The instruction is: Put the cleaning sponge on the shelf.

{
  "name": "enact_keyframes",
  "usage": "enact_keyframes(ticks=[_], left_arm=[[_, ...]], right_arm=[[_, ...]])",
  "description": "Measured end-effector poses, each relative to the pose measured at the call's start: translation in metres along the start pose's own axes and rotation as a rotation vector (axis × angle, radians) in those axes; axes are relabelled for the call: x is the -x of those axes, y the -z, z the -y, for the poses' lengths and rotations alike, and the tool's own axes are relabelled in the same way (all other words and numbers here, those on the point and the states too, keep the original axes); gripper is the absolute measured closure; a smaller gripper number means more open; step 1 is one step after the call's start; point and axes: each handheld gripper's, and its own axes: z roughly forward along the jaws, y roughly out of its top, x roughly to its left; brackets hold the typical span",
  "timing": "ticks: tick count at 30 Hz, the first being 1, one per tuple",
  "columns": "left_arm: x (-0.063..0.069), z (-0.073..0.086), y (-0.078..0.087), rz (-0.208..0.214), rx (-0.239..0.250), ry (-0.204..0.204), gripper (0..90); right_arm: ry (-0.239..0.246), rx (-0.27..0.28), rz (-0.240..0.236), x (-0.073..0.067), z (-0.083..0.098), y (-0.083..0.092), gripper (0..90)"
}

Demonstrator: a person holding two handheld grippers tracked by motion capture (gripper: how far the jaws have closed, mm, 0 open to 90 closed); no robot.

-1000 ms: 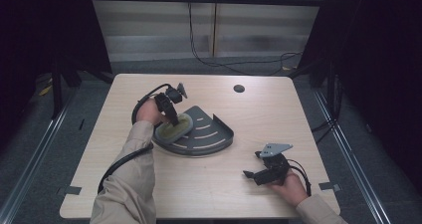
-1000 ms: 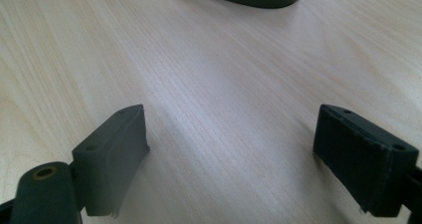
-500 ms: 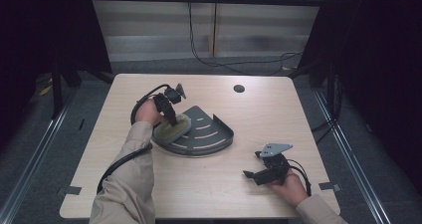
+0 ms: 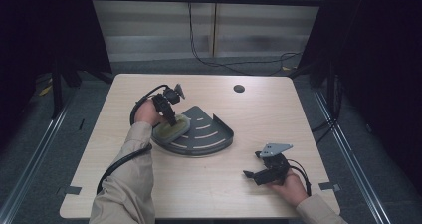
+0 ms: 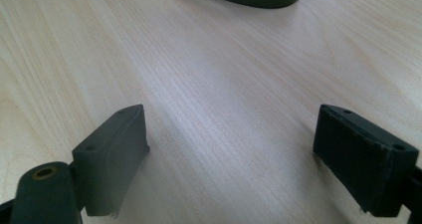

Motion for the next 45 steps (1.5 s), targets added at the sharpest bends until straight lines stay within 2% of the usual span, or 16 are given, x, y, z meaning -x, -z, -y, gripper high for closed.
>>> enact_keyframes(ticks=[16,20,32,41,45], left_arm=[[-0.0009,0.0005,-0.0032,-0.012,0.007,0.025,70.1],[-0.0003,0.0009,-0.0044,-0.014,0.019,0.047,69.4],[-0.0005,0.0000,-0.0056,-0.020,0.019,0.051,68.1],[0.0000,0.0010,-0.0084,-0.030,0.012,0.067,62.7],[0.0002,0.0014,-0.0075,-0.033,0.004,0.070,56.9]], right_arm=[[-0.002,0.001,-0.002,-0.0001,0.0000,0.0000,13.2],[-0.002,0.001,-0.002,-0.0001,0.0000,0.0000,13.2],[-0.002,0.000,-0.002,-0.0001,0.0000,0.0001,13.1],[-0.002,0.001,-0.002,0.0000,0.0000,0.0000,13.2],[-0.001,0.001,-0.002,0.0000,0.0000,0.0000,13.1]])
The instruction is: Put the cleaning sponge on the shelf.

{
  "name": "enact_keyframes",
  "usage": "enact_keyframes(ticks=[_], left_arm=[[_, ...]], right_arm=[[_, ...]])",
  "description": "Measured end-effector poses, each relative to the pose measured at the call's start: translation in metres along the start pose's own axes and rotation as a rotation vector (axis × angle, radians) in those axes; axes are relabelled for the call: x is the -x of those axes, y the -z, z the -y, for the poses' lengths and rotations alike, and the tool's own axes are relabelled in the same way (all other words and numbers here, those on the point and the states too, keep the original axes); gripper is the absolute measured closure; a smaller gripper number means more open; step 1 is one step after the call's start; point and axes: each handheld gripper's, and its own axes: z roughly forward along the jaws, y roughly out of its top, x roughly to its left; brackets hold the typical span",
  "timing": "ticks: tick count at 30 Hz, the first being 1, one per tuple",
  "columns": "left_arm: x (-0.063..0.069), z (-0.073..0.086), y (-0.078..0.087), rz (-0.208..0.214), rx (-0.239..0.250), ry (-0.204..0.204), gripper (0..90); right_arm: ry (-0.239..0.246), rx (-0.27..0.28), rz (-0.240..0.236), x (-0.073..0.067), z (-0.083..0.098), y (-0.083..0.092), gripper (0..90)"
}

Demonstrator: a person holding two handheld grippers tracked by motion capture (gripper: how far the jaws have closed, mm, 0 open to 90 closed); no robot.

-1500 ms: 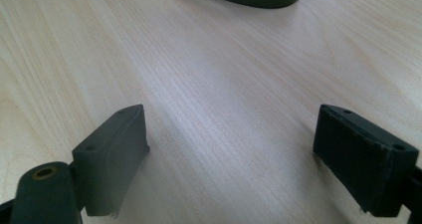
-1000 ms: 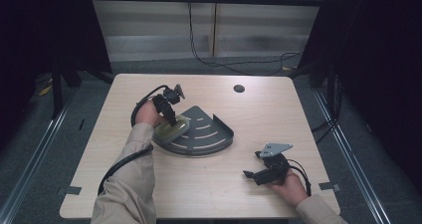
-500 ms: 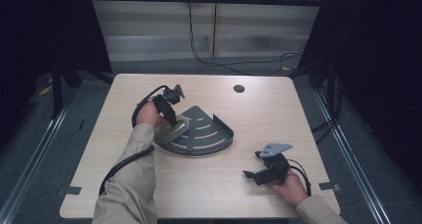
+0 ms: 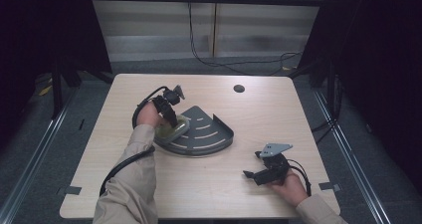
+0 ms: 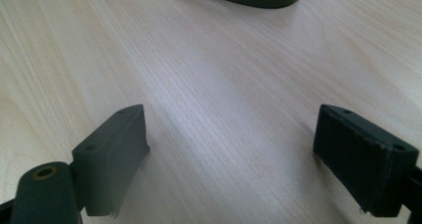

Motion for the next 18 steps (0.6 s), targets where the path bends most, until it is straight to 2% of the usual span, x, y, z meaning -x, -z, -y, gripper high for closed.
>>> enact_keyframes(ticks=[7,11,15,18], left_arm=[[0.000,0.000,0.002,-0.015,0.004,0.004,48.5],[0.000,0.000,0.007,-0.023,0.005,0.015,40.4],[0.000,0.000,0.009,-0.022,0.013,0.020,37.3],[-0.001,0.003,0.013,-0.034,0.017,0.038,30.0]], right_arm=[[-0.001,0.000,0.000,0.000,0.000,0.000,13.2],[0.000,0.000,0.000,0.000,0.000,0.000,13.2],[-0.001,0.000,0.000,0.000,0.000,0.000,13.2],[-0.001,0.000,0.000,0.000,0.000,0.000,13.2]])
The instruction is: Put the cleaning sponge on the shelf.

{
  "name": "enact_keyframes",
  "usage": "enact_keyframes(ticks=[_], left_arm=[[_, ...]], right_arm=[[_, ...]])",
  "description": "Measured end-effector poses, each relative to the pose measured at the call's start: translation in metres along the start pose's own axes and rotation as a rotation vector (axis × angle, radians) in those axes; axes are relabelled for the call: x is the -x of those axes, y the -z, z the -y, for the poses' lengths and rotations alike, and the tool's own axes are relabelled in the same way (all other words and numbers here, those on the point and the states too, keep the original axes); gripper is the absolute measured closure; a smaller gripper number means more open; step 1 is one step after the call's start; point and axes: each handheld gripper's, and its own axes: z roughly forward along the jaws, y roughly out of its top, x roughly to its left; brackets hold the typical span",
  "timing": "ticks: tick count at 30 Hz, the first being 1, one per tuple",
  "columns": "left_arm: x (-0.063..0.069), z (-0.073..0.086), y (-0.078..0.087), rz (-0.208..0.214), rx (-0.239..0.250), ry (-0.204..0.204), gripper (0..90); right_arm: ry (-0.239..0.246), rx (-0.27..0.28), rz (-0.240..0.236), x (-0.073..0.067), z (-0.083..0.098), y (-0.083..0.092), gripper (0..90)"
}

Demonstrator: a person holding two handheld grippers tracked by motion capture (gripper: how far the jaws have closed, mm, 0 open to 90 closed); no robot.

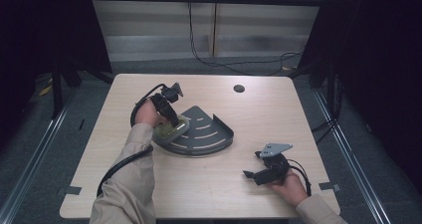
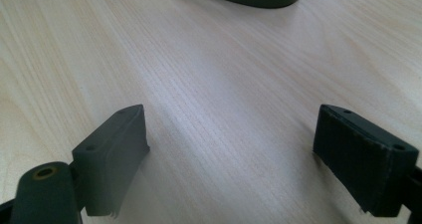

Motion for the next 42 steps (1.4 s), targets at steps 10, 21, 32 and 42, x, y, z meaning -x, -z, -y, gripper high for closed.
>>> enact_keyframes(ticks=[10,21,32,42], left_arm=[[-0.004,0.010,0.009,0.001,0.008,0.021,22.7],[-0.006,0.022,0.019,-0.001,0.017,0.040,21.5],[-0.006,0.034,0.033,-0.002,0.028,0.045,21.5],[-0.005,0.044,0.041,0.002,0.027,0.051,21.5]], right_arm=[[0.001,-0.001,0.002,0.000,0.000,0.000,13.2],[0.002,0.000,0.000,0.000,0.000,0.000,13.2],[0.002,0.001,0.000,0.000,0.000,0.000,13.2],[0.004,0.002,0.000,0.000,0.000,0.000,13.2]])
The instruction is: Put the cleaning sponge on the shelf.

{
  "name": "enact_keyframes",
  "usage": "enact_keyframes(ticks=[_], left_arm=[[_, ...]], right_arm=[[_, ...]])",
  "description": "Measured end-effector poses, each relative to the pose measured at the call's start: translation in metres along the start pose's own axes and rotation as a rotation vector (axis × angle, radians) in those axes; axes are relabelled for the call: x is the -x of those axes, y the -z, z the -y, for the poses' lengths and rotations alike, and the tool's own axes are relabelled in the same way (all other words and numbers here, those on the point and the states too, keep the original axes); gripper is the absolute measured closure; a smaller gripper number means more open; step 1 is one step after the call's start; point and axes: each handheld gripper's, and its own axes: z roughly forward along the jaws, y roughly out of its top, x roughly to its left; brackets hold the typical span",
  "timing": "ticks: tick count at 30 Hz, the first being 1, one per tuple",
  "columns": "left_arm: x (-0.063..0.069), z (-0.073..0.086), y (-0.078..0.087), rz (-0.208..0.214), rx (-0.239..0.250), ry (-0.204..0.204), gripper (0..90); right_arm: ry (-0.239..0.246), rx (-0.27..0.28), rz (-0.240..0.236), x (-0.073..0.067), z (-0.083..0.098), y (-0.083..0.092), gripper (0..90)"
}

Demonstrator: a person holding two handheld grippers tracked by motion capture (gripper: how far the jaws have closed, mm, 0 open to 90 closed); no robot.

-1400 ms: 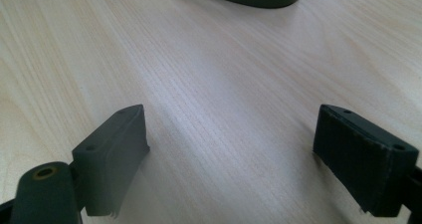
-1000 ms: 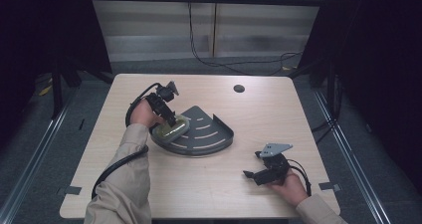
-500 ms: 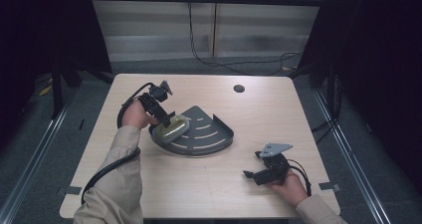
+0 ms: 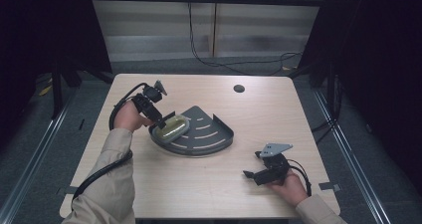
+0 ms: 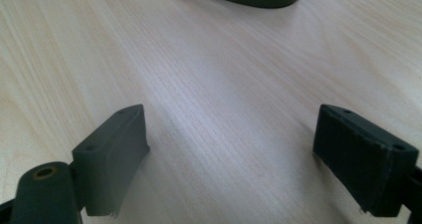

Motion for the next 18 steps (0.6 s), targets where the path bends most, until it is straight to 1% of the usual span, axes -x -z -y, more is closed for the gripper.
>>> enact_keyframes(ticks=[3,5,8,9,12,14,16,18], left_arm=[[0.000,0.002,0.002,0.000,0.004,-0.005,21.6],[0.000,0.005,0.003,0.004,0.006,0.001,21.7],[-0.001,0.013,0.004,0.006,0.013,0.003,21.7],[-0.001,0.013,0.004,0.006,0.013,0.003,21.6],[-0.002,0.022,0.005,0.009,0.014,0.014,21.5],[-0.003,0.023,0.005,0.005,0.017,0.012,21.5],[-0.003,0.028,0.006,0.004,0.021,0.020,21.5],[-0.003,0.033,0.006,0.003,0.020,0.019,21.5]], right_arm=[[0.000,0.000,0.000,0.000,0.000,0.000,13.2],[-0.001,0.000,0.000,0.000,0.000,0.000,13.2],[-0.001,-0.001,0.000,0.000,0.000,0.000,13.2],[-0.001,-0.001,-0.001,0.000,0.000,0.000,13.2],[-0.001,-0.001,0.000,0.000,0.000,0.000,13.2],[-0.001,-0.001,0.000,0.000,0.000,0.000,13.1],[-0.001,-0.001,0.000,0.000,0.000,0.000,13.2],[0.001,0.000,0.000,0.000,0.000,0.000,13.2]])
